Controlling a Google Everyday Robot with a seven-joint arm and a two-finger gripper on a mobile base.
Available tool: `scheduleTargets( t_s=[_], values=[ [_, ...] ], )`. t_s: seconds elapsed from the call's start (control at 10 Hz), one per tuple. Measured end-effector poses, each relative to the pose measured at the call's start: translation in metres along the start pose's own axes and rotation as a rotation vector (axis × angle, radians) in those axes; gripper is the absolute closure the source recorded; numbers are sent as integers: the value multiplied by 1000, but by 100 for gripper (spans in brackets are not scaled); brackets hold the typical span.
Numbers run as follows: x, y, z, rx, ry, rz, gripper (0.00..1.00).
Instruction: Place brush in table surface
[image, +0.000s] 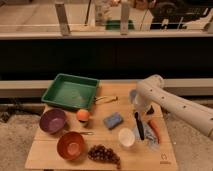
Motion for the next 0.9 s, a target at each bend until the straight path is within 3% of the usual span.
scheduleTargets(
  t_s=[0.2,0.7,0.9],
  values=[
    [-5,-5,12,16,-12,6,75],
    [-13,-10,22,9,1,15,24],
    [-15,-13,26,9,3,20,20]
  ],
)
